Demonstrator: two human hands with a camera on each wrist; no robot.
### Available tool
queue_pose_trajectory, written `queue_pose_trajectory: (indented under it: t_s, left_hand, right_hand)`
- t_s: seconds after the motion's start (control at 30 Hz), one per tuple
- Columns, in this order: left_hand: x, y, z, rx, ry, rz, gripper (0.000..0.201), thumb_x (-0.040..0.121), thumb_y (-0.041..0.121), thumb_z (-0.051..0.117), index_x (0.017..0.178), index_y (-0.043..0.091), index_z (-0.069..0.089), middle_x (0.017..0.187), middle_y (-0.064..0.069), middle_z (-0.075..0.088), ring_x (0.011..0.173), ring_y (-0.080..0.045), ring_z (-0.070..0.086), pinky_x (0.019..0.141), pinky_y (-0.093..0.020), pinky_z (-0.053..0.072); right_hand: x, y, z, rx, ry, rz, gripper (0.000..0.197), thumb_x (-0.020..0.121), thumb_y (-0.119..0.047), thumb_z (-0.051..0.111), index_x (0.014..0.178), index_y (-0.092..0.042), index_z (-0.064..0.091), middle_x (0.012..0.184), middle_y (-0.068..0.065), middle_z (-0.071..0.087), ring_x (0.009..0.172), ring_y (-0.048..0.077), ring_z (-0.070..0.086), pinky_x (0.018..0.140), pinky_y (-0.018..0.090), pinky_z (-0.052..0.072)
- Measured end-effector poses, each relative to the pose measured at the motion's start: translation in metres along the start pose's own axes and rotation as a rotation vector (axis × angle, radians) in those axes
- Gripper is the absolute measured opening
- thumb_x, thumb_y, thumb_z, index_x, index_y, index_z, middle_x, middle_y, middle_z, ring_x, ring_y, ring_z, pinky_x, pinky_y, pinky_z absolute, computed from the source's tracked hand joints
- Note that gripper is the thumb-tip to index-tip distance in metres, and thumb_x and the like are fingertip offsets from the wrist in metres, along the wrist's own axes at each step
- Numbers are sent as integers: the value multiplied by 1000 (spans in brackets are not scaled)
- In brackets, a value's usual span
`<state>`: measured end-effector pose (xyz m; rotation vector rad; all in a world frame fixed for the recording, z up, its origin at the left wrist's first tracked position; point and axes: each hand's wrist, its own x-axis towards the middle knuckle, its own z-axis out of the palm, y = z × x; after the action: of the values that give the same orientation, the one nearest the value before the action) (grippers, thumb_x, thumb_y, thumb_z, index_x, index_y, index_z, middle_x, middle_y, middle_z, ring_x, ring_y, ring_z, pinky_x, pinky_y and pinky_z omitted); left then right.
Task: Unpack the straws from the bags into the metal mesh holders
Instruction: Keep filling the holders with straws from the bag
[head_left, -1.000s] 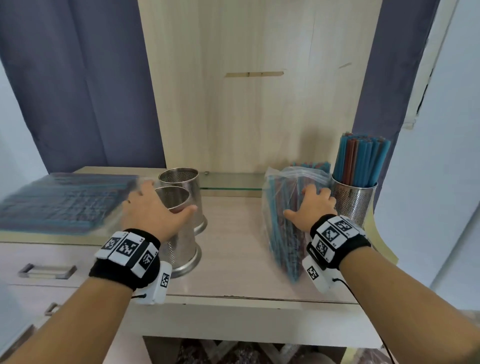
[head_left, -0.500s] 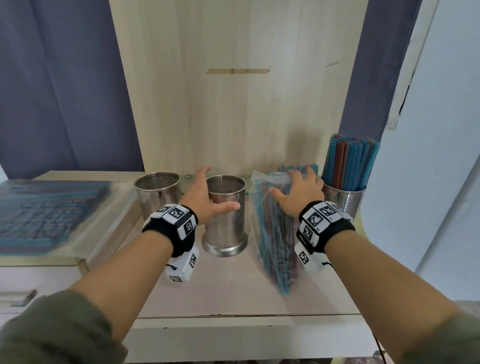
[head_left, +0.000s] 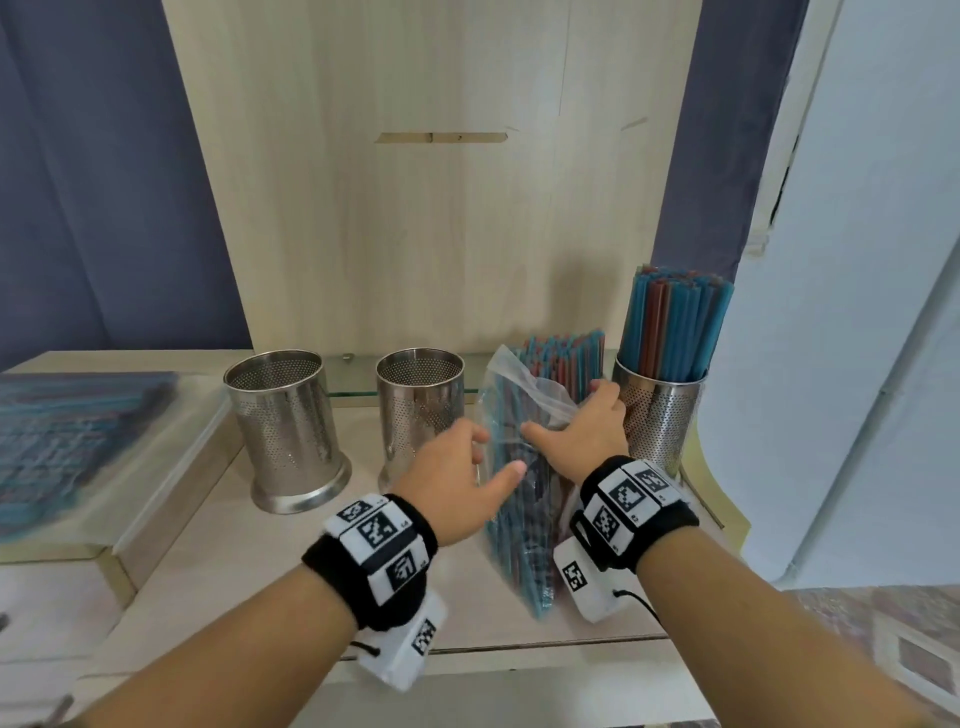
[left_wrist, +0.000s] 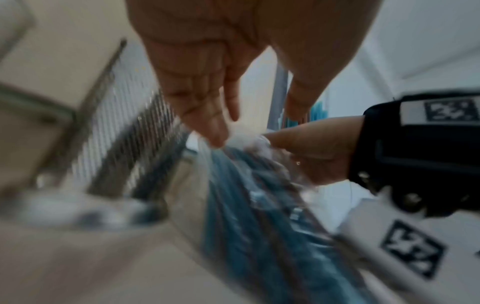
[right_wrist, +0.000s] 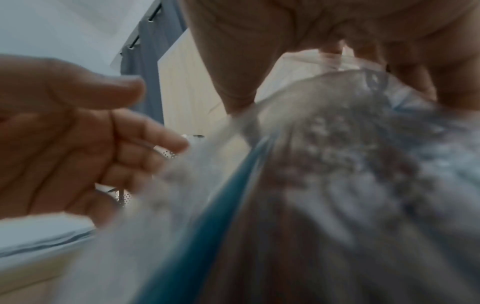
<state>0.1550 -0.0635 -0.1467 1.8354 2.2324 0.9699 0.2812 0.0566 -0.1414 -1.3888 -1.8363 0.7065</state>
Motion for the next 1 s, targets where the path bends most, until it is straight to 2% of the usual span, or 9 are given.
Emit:
queue_pose_trajectory:
  t_s: [0.13, 0.2, 0.27, 0.37, 0.5, 0.6, 0.67, 0.83, 1.0]
  left_hand:
    - [27, -5, 20, -172, -322, -254, 104, 78, 70, 60, 151, 11, 18, 151, -5, 39, 131, -22, 46, 100, -30, 43]
    - [35, -9, 22, -272, -340, -186, 114, 65, 67, 75, 150, 13, 22, 149, -3, 43, 128, -20, 49, 105, -34, 43]
    - [36, -13, 22, -382, -346, -83, 114, 60, 46, 89, 148, 17, 23, 144, 0, 47, 125, -13, 51, 107, -36, 43]
    - [31, -12, 17, -450, -319, 24, 112, 60, 19, 93, 145, 22, 22, 136, 10, 49, 121, 0, 51, 98, -14, 45]
    - [28, -4, 9, -397, -163, 133, 118, 53, 25, 96, 141, 34, 18, 128, 26, 45, 113, 16, 46, 94, 0, 35]
    - [34, 8, 4, -359, -51, 200, 120, 52, 29, 96, 144, 30, 19, 137, 14, 47, 125, 0, 46, 105, -17, 36]
    - [39, 13, 4, -347, -4, 211, 112, 56, 26, 94, 142, 26, 22, 136, 7, 49, 125, -8, 50, 108, -29, 40]
    - [47, 16, 15, -342, 3, 108, 100, 66, 16, 88, 143, 16, 24, 131, 0, 57, 119, -15, 57, 102, -33, 47]
    - [46, 14, 27, -332, -29, 66, 102, 70, 11, 85, 148, 19, 18, 132, 4, 55, 116, -9, 54, 93, -19, 40]
  right_hand:
    - [1, 5, 3, -1, -112, 27, 132, 67, -41, 89, 156, -11, -4, 158, 17, 15, 141, 37, 32, 111, 44, 36]
    - [4, 11, 5, 53, -150, 53, 135, 64, -40, 91, 157, -13, -3, 155, 17, 21, 139, 36, 37, 108, 43, 39]
    - [7, 17, 6, 221, -229, 65, 135, 56, -39, 96, 155, -13, 8, 147, 12, 39, 133, 29, 47, 106, 43, 45]
    - [14, 33, 6, 458, -331, -20, 126, 34, -47, 101, 140, -14, 41, 127, 2, 64, 116, 19, 65, 97, 45, 54]
    - [0, 21, -23, 541, -345, -253, 100, 55, -10, 97, 138, -16, 41, 125, 4, 67, 113, 16, 67, 97, 38, 54]
    - [-5, 8, -40, 542, -295, -441, 95, 64, 1, 90, 127, -47, 38, 121, 2, 66, 112, 9, 66, 97, 30, 53]
    - [-3, 0, -42, 505, -231, -521, 97, 65, -3, 89, 123, -61, 36, 125, 3, 64, 117, 15, 64, 102, 40, 51]
    - [2, 7, -34, 431, -156, -516, 96, 59, -13, 89, 139, -29, 38, 131, 0, 59, 126, 17, 57, 105, 49, 47]
    - [7, 23, -19, 300, -126, -425, 106, 52, -42, 91, 140, -38, 32, 133, -1, 52, 128, 17, 52, 108, 45, 45]
